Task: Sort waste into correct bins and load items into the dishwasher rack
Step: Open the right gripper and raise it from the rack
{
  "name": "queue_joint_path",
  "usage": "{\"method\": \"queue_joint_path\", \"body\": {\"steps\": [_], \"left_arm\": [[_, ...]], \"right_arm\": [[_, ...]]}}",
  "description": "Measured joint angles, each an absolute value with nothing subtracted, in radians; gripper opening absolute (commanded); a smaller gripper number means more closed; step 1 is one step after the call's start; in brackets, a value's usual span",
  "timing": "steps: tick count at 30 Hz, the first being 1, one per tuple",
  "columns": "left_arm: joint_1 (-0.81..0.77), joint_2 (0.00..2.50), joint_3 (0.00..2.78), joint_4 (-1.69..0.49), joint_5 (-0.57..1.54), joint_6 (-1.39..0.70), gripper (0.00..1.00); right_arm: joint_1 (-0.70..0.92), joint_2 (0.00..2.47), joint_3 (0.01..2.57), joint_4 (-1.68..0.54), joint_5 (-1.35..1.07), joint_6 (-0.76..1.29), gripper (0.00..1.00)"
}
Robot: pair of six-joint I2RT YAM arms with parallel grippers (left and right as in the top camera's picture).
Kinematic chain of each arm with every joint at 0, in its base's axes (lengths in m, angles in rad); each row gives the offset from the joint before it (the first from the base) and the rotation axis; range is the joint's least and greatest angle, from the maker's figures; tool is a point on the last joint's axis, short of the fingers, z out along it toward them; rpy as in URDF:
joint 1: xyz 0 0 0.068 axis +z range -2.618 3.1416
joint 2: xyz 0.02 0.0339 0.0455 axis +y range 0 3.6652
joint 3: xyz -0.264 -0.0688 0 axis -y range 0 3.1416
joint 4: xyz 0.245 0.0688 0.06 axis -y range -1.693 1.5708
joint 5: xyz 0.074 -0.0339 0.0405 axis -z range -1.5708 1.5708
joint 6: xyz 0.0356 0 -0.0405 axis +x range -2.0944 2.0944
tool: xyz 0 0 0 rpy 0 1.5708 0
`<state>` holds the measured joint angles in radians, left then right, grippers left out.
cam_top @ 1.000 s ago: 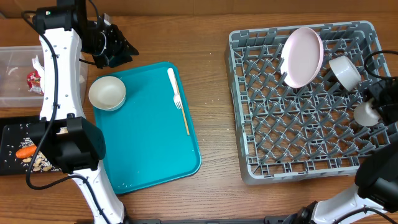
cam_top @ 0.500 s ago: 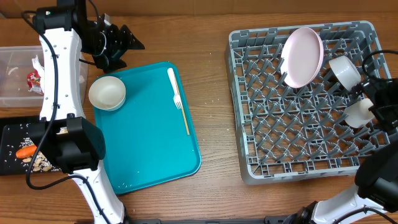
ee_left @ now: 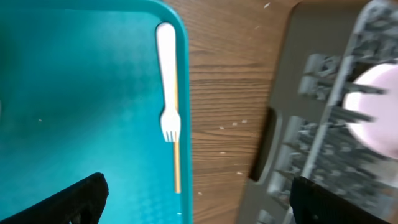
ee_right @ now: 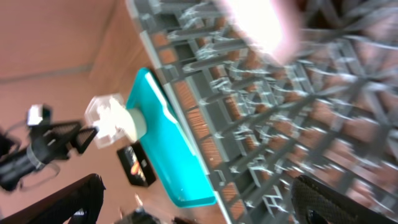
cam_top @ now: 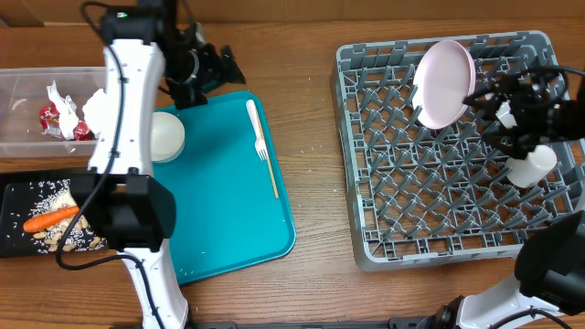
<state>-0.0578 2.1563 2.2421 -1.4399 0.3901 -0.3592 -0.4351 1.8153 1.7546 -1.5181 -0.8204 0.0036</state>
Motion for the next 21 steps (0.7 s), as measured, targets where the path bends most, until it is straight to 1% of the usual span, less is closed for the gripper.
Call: {"method": "queue_joint_path", "body": {"steps": [3,4,6,7,14,17,21], "left_arm": [[-0.096,2.156,2.218,-1.441,0.332,-0.36,0.93],[-0.103,2.156,2.213,-1.446,0.324,-0.36,0.93],[-0.109,2.156,2.21,-1.454,0.319,-0.36,0.96],[-0.11,2.156,2.21,-1.455,0.321,-0.359,1.0],[-0.109,2.127,2.212,-1.475,0.324,-0.336,1.0],[-0.109,2.059,2.212,-1.517,0.249,-0.349,1.0],[-0.109,1.918,2.217,-1.571,0.109,-0.398,1.0]], "right_arm": [[-0.397,1.815,1.755,-1.511,-0.846,-0.009,1.0],[-0.383,1.815,1.755,-1.511,-0.852,-0.012,1.0],[-0.355,1.815,1.755,-1.509,-0.859,-0.016,1.0],[-0.338,1.815,1.755,-1.506,-0.861,-0.019,1.0],[-0.268,1.815,1.755,-1.435,-0.851,-0.02,1.0],[-0.267,1.815,1.755,-1.413,-0.837,-0.007,1.0],[-0.267,1.815,1.755,-1.374,-0.797,0.059,1.0]]}}
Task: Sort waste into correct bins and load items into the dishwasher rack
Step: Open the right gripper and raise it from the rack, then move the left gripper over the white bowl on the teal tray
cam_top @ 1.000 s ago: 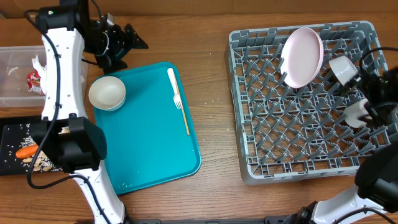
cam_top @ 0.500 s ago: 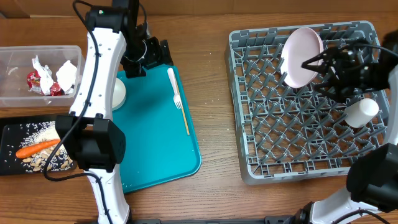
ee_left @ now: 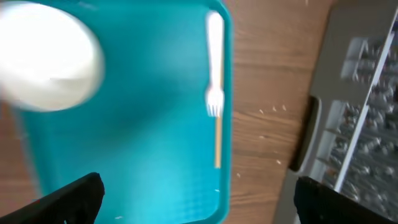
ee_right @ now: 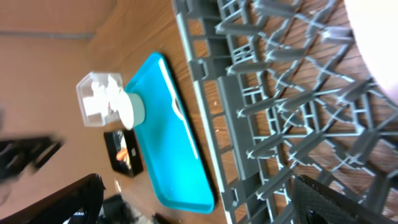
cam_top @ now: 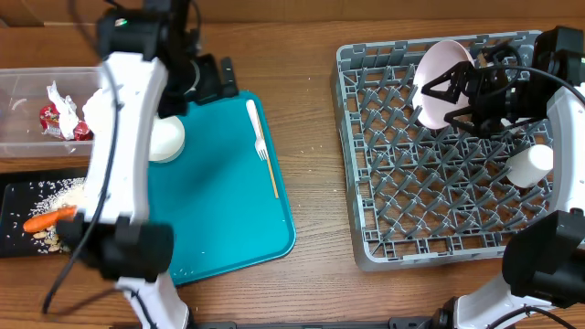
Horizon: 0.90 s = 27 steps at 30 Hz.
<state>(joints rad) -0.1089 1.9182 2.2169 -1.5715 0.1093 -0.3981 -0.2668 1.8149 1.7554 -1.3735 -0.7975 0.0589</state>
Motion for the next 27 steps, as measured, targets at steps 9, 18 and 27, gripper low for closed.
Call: {"method": "queue_joint_path", "body": {"steps": [9,18,27], "left_arm": [[-0.083,1.787,2.249,-1.686,-0.092,-0.455,1.0],[-0.035,1.859,2.122,-1.647,-0.125,-0.457,1.0],[-0.025,1.917,1.922,-1.485,-0.12,-0.449,1.0]], "right_arm": [[-0.176,1.815,1.755,-1.354,-0.526,0.315,1.0],[0.039,1.815,1.755,-1.285,-0.465,0.366,1.0],[0.204,1.815,1.756,-1.248,-0.459,0.371,1.0]]}}
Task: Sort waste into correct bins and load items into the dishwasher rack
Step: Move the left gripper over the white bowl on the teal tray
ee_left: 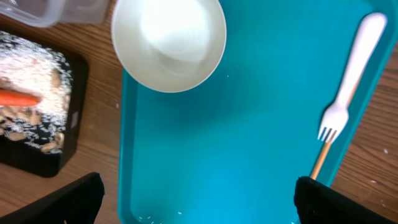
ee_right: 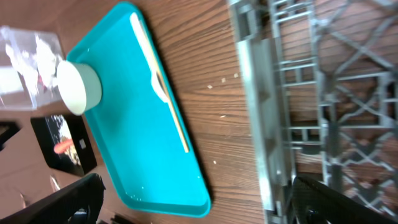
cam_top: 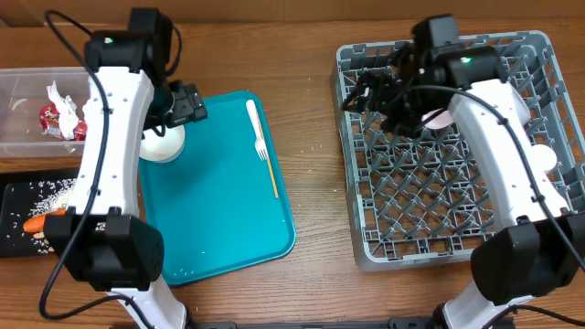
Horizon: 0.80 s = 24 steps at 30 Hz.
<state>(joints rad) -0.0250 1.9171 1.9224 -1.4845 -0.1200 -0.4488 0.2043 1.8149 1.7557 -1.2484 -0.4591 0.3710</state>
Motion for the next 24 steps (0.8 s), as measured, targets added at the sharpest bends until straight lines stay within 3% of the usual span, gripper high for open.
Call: {"method": "queue_joint_path", "body": {"steps": [6,24], "left_arm": [[0.034,1.961,1.89,-1.446,-0.065,-0.411,0.94],[0.044,2.204,1.887,-1.309,0.015,-0.246,0.93]], "right_arm": [[0.253,1.815,1.756,-1.226,-0.455,0.373,1.0],[0.27,1.815,1.756,-1.2,-0.433,0.374,1.0]]}}
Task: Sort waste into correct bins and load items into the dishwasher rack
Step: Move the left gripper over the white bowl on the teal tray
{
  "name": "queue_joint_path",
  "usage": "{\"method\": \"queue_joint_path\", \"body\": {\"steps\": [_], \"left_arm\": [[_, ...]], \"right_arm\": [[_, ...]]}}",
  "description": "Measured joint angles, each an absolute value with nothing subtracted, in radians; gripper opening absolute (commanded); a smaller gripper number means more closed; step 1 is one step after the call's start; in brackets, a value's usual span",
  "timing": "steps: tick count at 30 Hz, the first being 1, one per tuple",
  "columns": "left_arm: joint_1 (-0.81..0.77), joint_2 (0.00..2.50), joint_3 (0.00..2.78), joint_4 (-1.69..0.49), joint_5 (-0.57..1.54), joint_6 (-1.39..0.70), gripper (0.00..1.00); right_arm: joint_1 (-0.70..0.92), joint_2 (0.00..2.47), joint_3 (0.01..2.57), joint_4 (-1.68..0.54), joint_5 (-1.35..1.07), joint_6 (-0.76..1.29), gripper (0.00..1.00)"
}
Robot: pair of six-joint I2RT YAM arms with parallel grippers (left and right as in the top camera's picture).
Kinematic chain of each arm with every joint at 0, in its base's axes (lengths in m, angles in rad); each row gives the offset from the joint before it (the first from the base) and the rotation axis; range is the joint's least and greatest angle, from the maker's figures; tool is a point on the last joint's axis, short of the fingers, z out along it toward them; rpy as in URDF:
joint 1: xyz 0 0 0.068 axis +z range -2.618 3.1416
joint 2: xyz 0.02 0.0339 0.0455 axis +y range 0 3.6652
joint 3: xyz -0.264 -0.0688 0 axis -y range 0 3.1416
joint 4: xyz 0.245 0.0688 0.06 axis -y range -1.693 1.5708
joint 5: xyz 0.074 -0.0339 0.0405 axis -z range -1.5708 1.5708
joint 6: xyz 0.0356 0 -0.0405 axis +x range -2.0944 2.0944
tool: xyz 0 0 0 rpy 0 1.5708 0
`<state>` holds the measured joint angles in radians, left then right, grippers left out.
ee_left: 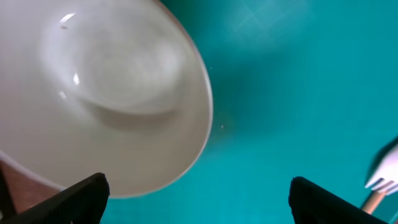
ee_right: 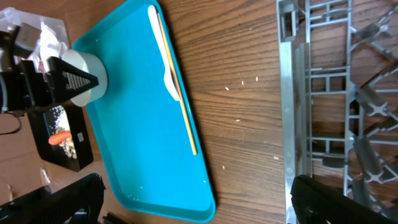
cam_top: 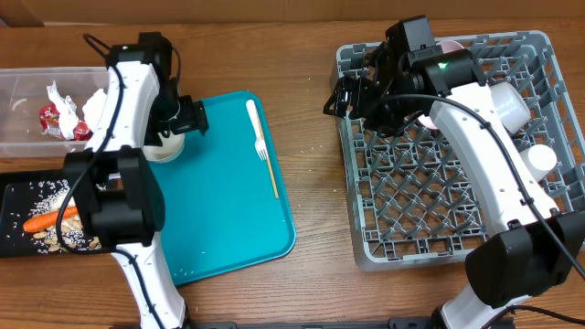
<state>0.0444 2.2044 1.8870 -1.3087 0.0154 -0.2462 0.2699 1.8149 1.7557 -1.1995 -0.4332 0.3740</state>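
Note:
A white bowl [cam_top: 165, 149] stands on the teal tray [cam_top: 219, 219] at its far left corner and fills the upper left of the left wrist view [ee_left: 106, 87]. My left gripper [cam_top: 187, 117] hangs open close over the bowl's right rim [ee_left: 198, 199]. A white fork [cam_top: 259, 135] lies beside a thin wooden stick [cam_top: 272, 178] on the tray; both also show in the right wrist view, fork [ee_right: 164, 59]. My right gripper [cam_top: 352, 96] is open and empty over the grey dish rack's left edge [ee_right: 198, 199]. The pink plate [cam_top: 428, 120] is mostly hidden behind my right arm.
The grey dish rack [cam_top: 366, 228] takes up the right side and holds two white cups [cam_top: 508, 102] [cam_top: 541, 160]. A clear bin [cam_top: 23, 114] with wrappers stands at far left. Below it lies a black tray [cam_top: 18, 233] with rice and a carrot.
My left gripper has come much closer to the bowl, which now fills its view. My right gripper has shifted a little left, to the rack's left edge.
My left gripper was open above the tray's far edge and my right gripper was by the pink plate at the rack's far right. The left then stood over the bowl and the right mid-rack. Now the left is low over the bowl.

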Motion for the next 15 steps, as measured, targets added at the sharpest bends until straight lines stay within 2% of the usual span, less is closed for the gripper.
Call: {"method": "queue_joint_path", "body": {"steps": [10,15], "left_arm": [[0.002,2.252,1.885,-1.251,-0.033,-0.228,0.88],[-0.001,2.263,1.885,-1.241,-0.073,-0.225,0.73]], "right_arm": [[0.27,1.815,1.756,-1.202,-0.412,0.374,1.0],[0.27,1.815,1.756,-1.212,-0.406,0.373,1.0]]}}
